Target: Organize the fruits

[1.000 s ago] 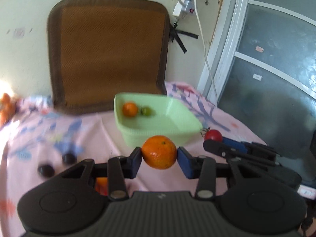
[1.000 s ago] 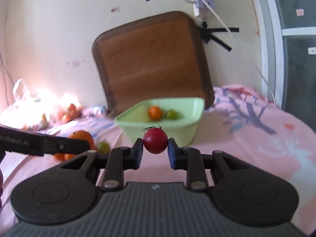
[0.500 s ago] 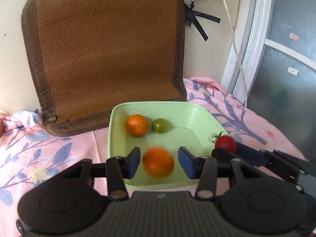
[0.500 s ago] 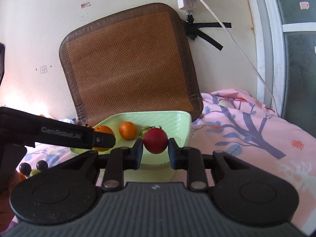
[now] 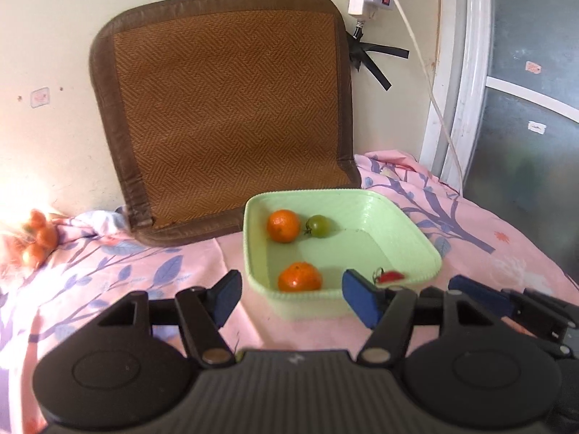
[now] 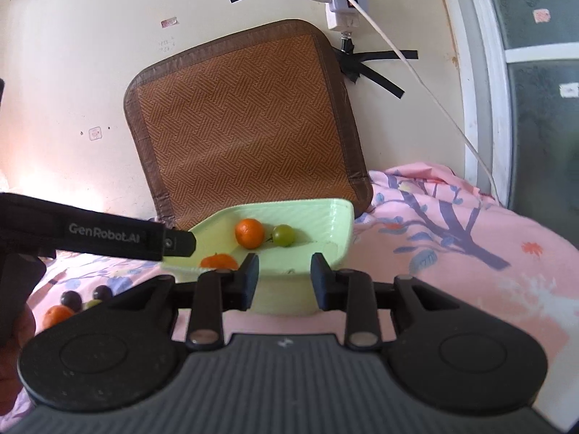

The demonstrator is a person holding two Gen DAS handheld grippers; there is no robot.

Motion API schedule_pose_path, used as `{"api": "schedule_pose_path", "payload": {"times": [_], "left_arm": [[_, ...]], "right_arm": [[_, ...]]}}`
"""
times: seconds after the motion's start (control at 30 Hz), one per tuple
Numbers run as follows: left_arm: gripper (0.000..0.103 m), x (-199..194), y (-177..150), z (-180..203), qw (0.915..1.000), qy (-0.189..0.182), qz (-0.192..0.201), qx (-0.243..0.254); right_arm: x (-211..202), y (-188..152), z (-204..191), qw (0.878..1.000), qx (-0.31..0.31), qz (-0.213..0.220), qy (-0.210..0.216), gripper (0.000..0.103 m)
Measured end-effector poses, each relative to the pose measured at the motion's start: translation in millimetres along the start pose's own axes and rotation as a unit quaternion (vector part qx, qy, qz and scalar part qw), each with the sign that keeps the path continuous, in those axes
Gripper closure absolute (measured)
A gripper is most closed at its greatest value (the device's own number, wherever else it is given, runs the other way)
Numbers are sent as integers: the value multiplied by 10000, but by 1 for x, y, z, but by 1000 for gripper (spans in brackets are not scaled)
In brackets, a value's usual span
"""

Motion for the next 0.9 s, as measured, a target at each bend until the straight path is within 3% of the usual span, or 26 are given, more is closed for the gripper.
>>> {"api": "schedule_pose_path", "payload": {"times": [0.27, 0.3, 0.33, 0.4, 0.67, 0.9], "left_arm": [[40, -47, -59, -8, 9999, 15, -52, -148], [40, -52, -67, -8, 9999, 56, -56, -104], [40, -56, -72, -7, 9999, 103, -42, -46], [40, -65, -83, -6, 9998, 164, -1, 61], [40, -73, -114, -13, 9997, 178, -116, -114], [36, -87, -114, -12, 9993, 235, 297, -63]], "right_arm": [[-34, -33, -9, 9983, 420, -397, -72, 68], [-36, -34, -9, 9980, 467, -426, -93, 66], [-37, -36, -9, 9975, 510, -468, -128, 57], [-38, -40, -9, 9965, 595, -549, -204, 53], [-48, -52, -16, 9958, 596, -628, -294, 53], [-48, -53, -14, 9956, 629, -647, -239, 53]]}}
Point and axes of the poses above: each gripper's, at about its wrist camera, not at the fingertips, and x roughly the way its jaws point, z to its right, y to its top, the point moved 5 cm from there along x, roughly the way its jaws point, and after that the axes turned 2 degrees about -y, right-handed, at the moved point
